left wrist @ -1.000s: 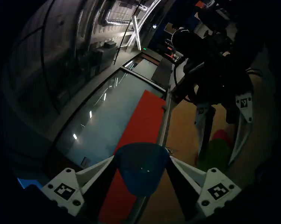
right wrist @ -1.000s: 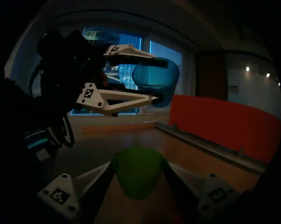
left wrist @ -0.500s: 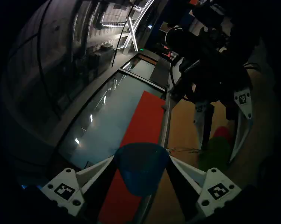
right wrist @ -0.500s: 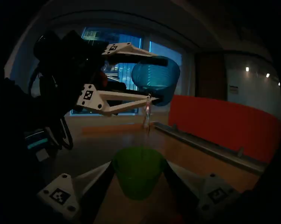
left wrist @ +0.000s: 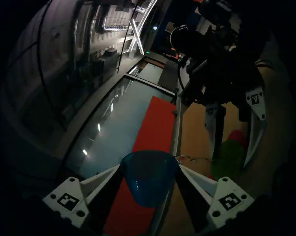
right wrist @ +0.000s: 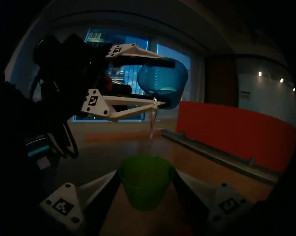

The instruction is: Pour water

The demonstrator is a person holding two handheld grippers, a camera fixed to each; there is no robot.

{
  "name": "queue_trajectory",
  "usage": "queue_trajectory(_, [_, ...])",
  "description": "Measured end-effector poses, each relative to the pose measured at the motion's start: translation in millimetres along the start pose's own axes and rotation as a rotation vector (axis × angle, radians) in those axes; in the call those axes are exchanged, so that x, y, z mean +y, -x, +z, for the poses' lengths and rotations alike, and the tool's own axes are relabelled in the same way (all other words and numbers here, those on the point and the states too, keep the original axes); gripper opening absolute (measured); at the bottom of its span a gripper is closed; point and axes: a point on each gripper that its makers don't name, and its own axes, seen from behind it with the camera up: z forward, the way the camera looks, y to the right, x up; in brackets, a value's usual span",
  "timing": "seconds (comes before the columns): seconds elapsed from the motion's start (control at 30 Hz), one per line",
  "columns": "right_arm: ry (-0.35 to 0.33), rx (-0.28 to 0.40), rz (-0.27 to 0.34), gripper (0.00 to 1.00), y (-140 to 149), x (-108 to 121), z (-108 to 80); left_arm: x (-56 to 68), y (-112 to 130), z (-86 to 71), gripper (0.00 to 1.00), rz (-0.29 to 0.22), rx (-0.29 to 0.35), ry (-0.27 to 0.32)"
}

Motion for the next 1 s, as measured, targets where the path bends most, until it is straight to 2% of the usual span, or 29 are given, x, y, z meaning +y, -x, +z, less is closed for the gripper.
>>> queue_trajectory(1.0, [0.005,0.009,-0.004,0.99,-3.6,-0.3,-1.5,-7.3,-7.4,-2.9,0.87,0.088,-0.002,-0.019])
